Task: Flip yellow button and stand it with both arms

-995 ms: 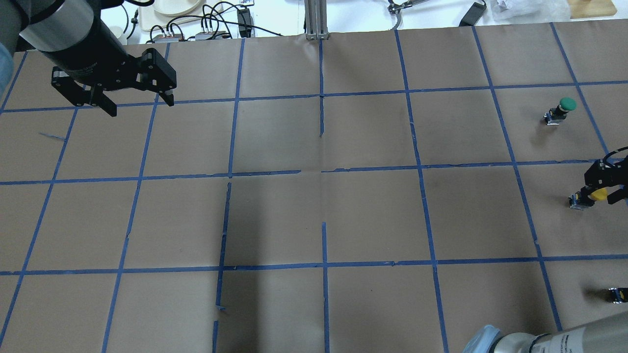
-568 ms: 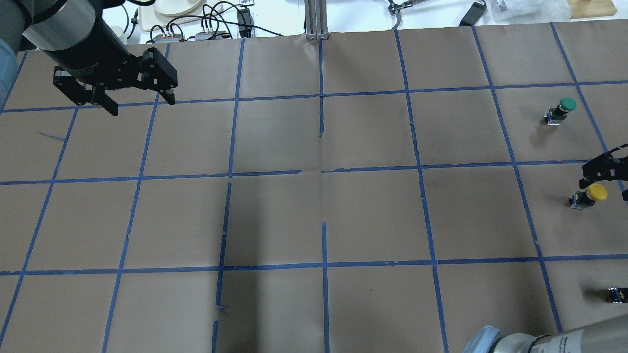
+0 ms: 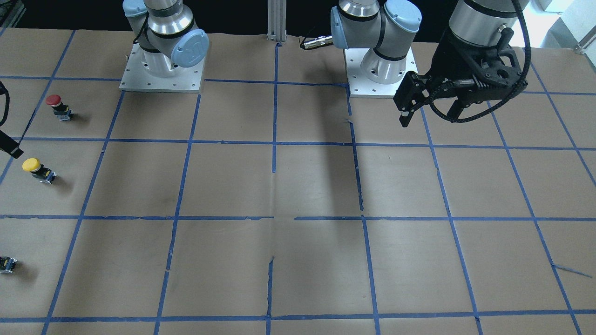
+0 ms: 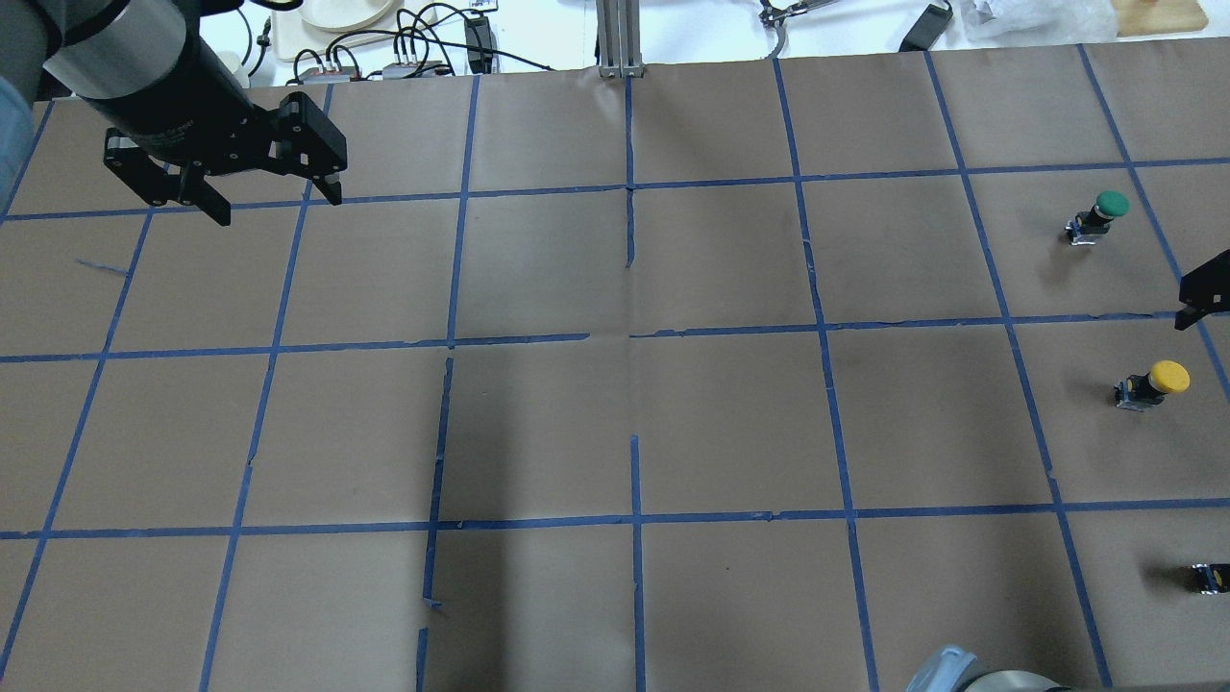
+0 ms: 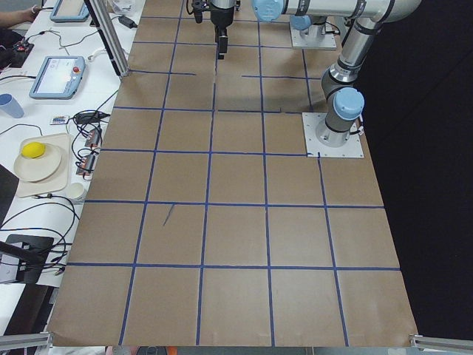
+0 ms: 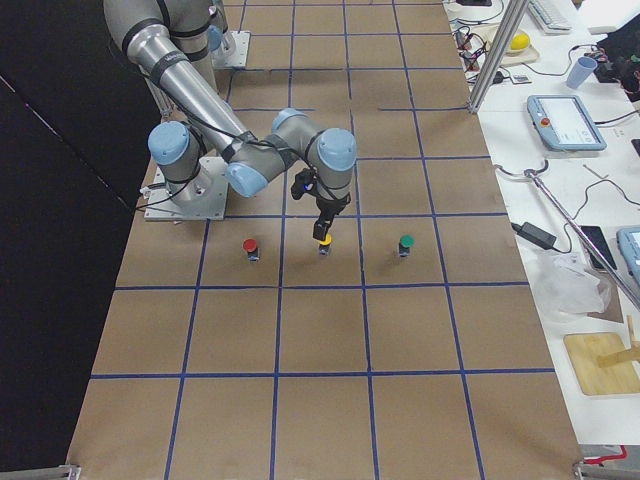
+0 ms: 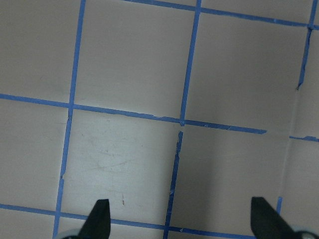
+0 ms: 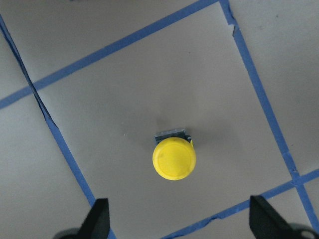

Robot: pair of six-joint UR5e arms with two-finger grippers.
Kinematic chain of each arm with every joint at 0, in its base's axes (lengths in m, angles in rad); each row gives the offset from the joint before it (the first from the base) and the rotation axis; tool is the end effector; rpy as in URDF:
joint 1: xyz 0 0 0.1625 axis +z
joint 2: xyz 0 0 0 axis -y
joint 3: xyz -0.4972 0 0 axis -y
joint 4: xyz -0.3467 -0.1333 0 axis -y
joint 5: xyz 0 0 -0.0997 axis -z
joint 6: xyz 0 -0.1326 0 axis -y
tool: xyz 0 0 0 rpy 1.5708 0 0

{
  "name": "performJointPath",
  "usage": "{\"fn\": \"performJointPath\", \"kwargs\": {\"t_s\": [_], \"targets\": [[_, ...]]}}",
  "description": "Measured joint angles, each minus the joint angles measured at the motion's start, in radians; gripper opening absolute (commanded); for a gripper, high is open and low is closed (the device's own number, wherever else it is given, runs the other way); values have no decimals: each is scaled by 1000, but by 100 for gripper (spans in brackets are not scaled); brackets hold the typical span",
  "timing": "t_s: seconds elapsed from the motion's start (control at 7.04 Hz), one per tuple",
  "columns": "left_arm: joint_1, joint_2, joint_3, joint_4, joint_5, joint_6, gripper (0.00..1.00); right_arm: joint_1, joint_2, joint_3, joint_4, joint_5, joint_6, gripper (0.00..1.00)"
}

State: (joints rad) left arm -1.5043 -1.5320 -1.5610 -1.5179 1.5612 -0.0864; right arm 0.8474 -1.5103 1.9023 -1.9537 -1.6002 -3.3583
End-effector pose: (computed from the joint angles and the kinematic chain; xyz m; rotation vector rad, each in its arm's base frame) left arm -0.1051 -0.4476 0.5544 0.2381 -3.1179 0.1587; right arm -0.2002 -0.4222 0.3929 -3.0204 0.7818 0.0345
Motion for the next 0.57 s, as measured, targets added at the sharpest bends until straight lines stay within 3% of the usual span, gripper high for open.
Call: {"fn": "performJointPath", "kwargs": {"t_s": [0.28,0.57], "targets": [[6,3,3,-2,-1,0,100,33,-93,-57,156,-6,216,98],[8,3,3,-2,-2,1,100,112,-118,-162,308,24,516,98]]}}
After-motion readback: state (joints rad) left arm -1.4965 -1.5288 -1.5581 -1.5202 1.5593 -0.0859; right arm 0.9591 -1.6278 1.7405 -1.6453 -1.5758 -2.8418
